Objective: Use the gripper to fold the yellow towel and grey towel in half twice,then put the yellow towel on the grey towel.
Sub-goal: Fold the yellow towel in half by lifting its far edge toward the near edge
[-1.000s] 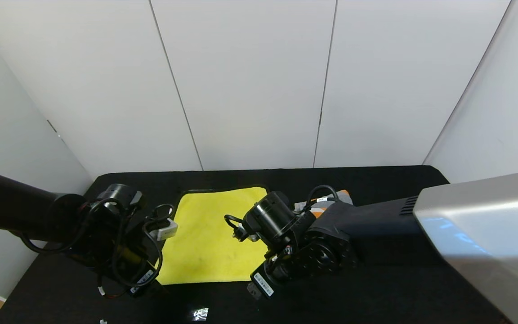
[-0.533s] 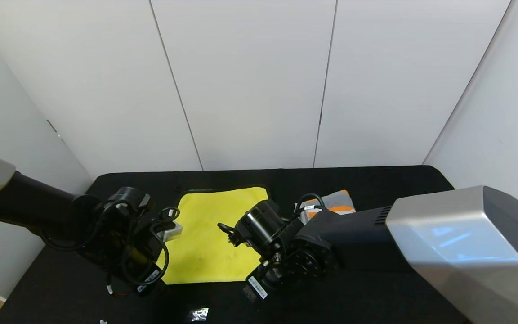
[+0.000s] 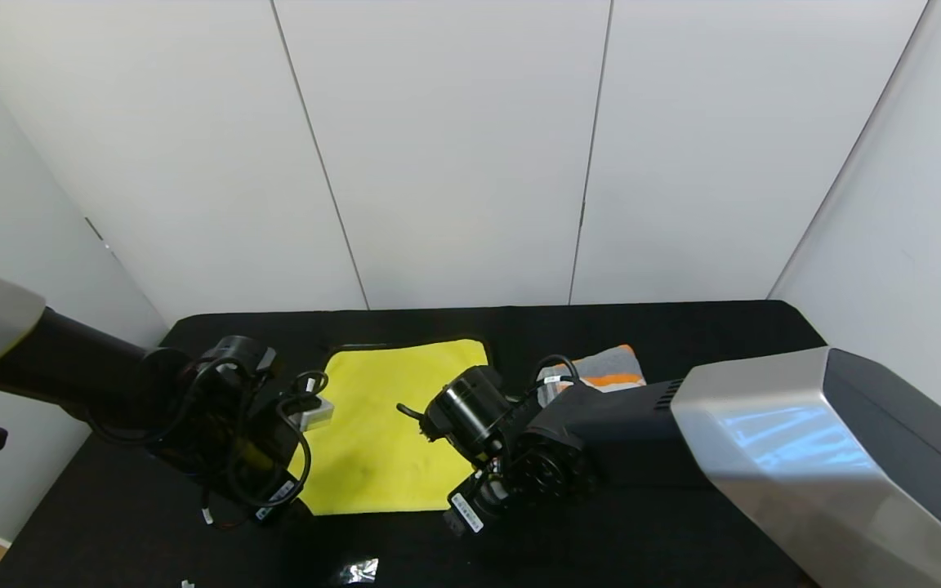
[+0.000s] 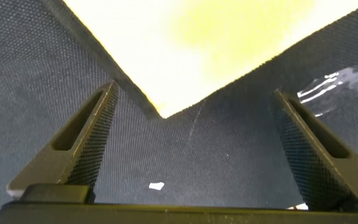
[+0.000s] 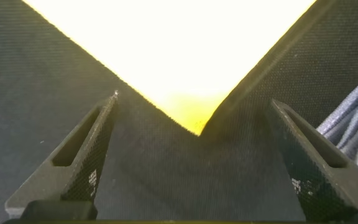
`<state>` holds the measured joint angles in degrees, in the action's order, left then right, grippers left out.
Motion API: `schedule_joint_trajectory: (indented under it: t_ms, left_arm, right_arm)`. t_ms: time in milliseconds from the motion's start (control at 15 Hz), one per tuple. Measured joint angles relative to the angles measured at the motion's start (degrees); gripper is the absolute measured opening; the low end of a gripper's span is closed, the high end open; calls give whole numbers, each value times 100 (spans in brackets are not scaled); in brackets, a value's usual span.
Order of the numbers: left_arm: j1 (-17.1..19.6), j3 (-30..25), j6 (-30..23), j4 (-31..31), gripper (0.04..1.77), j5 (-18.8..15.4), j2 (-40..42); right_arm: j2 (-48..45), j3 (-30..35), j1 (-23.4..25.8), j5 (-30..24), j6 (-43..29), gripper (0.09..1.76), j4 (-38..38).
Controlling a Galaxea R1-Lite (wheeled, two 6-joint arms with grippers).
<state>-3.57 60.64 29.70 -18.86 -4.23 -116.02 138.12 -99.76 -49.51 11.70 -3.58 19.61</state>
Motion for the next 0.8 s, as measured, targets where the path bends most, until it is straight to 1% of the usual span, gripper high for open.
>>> schedule_joint_trajectory:
  t_ms: [800]
  left_arm:
    - [0,154,-9,11,172,-17,-215]
  right_arm:
    - [232,-112,48,-10,-106,171,-21]
